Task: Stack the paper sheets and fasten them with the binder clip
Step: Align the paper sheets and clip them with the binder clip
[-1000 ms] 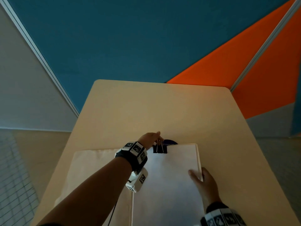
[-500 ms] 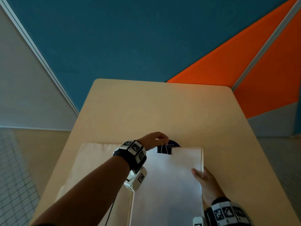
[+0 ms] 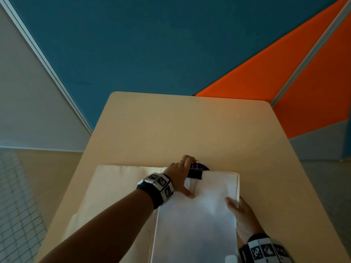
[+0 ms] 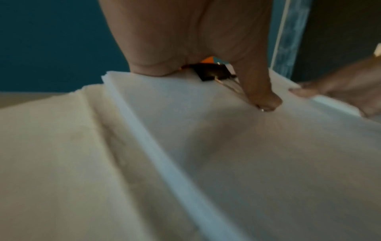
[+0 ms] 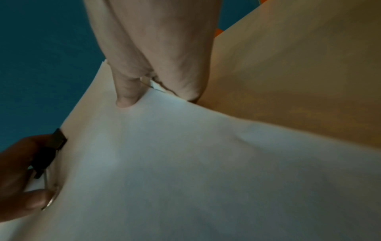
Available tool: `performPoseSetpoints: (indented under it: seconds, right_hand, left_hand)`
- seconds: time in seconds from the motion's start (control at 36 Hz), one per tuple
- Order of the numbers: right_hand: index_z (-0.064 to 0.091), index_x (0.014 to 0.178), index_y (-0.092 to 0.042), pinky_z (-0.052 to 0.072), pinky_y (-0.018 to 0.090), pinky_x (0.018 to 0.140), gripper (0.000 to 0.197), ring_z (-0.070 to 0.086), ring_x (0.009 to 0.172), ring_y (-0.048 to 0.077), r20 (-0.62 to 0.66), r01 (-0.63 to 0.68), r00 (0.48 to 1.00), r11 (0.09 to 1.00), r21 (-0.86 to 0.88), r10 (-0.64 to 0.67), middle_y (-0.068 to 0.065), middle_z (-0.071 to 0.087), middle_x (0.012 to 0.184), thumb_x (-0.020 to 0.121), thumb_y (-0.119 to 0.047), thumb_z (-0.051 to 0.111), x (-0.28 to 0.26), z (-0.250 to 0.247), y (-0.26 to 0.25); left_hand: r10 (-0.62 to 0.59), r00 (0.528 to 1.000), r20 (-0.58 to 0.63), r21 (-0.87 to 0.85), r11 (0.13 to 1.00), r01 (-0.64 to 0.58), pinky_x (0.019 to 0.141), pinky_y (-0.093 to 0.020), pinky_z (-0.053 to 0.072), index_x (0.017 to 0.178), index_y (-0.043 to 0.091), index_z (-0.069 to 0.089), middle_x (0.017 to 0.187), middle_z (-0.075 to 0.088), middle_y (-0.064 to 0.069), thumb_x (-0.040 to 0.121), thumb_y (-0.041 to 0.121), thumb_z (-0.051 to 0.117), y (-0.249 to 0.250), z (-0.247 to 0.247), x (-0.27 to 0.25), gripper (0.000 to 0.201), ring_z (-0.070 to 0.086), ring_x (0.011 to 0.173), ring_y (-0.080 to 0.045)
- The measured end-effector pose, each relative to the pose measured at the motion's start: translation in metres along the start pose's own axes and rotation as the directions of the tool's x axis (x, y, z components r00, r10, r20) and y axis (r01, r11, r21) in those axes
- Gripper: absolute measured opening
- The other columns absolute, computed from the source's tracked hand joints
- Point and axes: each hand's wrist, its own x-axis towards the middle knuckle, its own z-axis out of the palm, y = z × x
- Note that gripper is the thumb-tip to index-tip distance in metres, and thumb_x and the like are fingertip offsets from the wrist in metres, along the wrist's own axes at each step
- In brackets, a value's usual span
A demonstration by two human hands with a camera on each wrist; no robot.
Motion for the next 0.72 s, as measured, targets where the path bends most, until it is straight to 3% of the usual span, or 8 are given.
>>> performPoseSetpoints:
  seconds: [0.06,0.14,0.28,0.36,0.42,0.5,0.58,0.72]
  right_hand:
    - [0.061,0.105,-0.013,0.057,0.023,0.057,0.045,0.072,0.076,0.013,0.025,0.013,1.0,1.0,0.021,-0.013,0.0,0.077,0.08,0.066,-0.029,0.077,-0.002,0.001,-0.002]
    - [0.062,0.102,-0.016,0.058,0.025,0.06,0.076,0.071,0.083,0.017,-0.007,0.019,1.0,1.0,0.007,-0.019,0.003,0.076,0.088,0.037,-0.047,0.087,-0.003,-0.001,0.0]
    - [0.062,0.1,-0.017,0.057,0.023,0.058,0.074,0.072,0.079,0.012,-0.002,0.013,1.0,1.0,0.005,-0.013,0.001,0.076,0.086,0.037,-0.045,0.087,-0.007,-0.002,-0.003]
    - [0.063,0.094,-0.019,0.056,0.023,0.057,0.086,0.072,0.077,0.01,-0.031,0.024,0.999,1.0,-0.012,-0.025,-0.003,0.077,0.084,0.021,-0.057,0.087,-0.012,0.002,-0.006]
    - [0.062,0.092,-0.019,0.056,0.024,0.065,0.075,0.071,0.08,0.009,-0.027,0.046,0.999,0.998,-0.041,-0.047,-0.006,0.076,0.089,0.031,-0.054,0.088,-0.015,0.005,-0.008]
    - [0.054,0.095,-0.02,0.037,0.03,0.095,0.019,0.055,0.103,0.016,-0.047,0.039,0.998,0.996,-0.078,-0.043,0.005,0.06,0.114,0.08,-0.019,0.066,-0.02,0.011,-0.014]
    - [0.056,0.097,-0.022,0.034,0.033,0.1,0.03,0.054,0.106,0.017,-0.061,0.022,0.998,0.996,-0.086,-0.027,0.008,0.059,0.119,0.073,-0.032,0.071,-0.021,0.012,-0.013]
    - [0.055,0.099,-0.015,0.032,0.033,0.101,0.022,0.053,0.107,0.018,-0.047,0.015,0.999,0.992,-0.125,-0.021,0.01,0.056,0.123,0.08,-0.022,0.065,-0.023,0.014,-0.014]
  left_hand:
    - [-0.012,1.0,-0.021,-0.039,0.999,0.011,0.104,-0.041,0.042,0.136,0.012,0.021,0.143,0.021,-0.008,0.046,0.038,0.087,-0.001,0.003,0.001,0.114,0.046,0.121,-0.03]
    - [0.009,1.0,-0.019,-0.1,0.995,-0.011,0.11,-0.039,0.036,0.139,0.015,0.021,0.148,0.02,-0.005,0.048,0.034,0.087,0.001,0.001,0.002,0.114,0.034,0.131,-0.026]
    - [0.028,0.995,0.092,-0.103,0.995,-0.018,0.108,-0.034,0.035,0.139,0.013,0.029,0.145,0.038,-0.006,0.058,0.026,0.083,0.009,-0.008,0.003,0.098,0.04,0.13,-0.024]
    - [0.039,0.99,0.133,-0.133,0.991,-0.021,0.105,-0.037,0.04,0.132,0.019,0.041,0.133,0.054,-0.005,0.056,0.024,0.084,0.009,-0.016,0.005,0.088,0.048,0.123,-0.022]
    - [0.047,0.98,0.195,-0.104,0.994,-0.027,0.1,-0.034,0.042,0.127,0.02,0.048,0.126,0.061,-0.005,0.057,0.025,0.084,0.011,-0.023,0.006,0.079,0.053,0.118,-0.021]
    - [0.007,0.953,0.302,0.012,1.0,-0.011,0.09,-0.035,0.046,0.112,0.007,0.059,0.108,0.068,-0.011,0.061,0.029,0.082,0.015,-0.035,0.01,0.059,0.061,0.104,-0.027]
    - [-0.033,0.931,0.364,0.037,0.999,0.022,0.077,-0.032,0.045,0.101,0.003,0.064,0.086,0.063,-0.007,0.062,0.029,0.081,0.017,-0.042,0.014,0.05,0.062,0.086,-0.023]
    - [-0.067,0.911,0.406,-0.003,0.997,0.074,0.072,-0.027,0.041,0.087,0.005,0.066,0.08,0.062,-0.003,0.063,0.023,0.08,0.017,-0.045,0.014,0.033,0.058,0.079,-0.018]
